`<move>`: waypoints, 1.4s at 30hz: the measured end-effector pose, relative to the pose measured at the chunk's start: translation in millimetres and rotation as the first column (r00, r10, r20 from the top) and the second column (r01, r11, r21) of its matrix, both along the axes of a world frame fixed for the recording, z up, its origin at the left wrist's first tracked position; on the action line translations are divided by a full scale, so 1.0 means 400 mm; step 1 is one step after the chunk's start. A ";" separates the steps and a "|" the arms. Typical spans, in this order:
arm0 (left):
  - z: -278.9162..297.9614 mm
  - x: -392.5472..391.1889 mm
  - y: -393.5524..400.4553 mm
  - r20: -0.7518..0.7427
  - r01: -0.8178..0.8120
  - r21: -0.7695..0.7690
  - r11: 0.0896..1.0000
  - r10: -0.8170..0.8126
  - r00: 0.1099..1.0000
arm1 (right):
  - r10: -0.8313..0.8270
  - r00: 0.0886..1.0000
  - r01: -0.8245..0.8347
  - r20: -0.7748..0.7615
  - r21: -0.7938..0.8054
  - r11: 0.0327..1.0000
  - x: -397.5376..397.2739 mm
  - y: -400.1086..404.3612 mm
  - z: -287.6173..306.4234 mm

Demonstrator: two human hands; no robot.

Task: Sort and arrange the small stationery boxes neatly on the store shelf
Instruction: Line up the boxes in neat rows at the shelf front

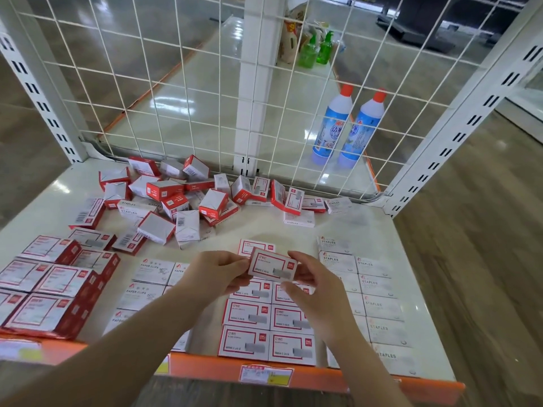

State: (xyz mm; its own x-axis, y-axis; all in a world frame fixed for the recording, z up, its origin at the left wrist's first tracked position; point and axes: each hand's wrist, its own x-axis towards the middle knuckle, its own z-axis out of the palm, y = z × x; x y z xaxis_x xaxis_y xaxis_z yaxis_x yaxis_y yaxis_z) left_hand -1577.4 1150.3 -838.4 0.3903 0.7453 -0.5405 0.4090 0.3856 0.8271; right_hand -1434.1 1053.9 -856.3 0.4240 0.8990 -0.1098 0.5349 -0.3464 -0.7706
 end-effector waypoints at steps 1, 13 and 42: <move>-0.002 0.002 0.000 0.001 -0.001 -0.001 1.000 0.001 1.000 | -0.010 1.000 0.010 -0.007 0.000 1.000 0.001 -0.001 -0.003; -0.024 0.031 0.003 -0.020 0.020 0.000 1.000 -0.020 1.000 | -0.058 0.998 0.058 0.004 -0.073 0.996 0.047 0.002 0.000; -0.102 0.065 0.008 -0.699 0.697 0.442 0.565 -0.270 0.662 | 0.275 0.896 -0.144 0.350 -0.356 0.923 0.169 0.128 -0.037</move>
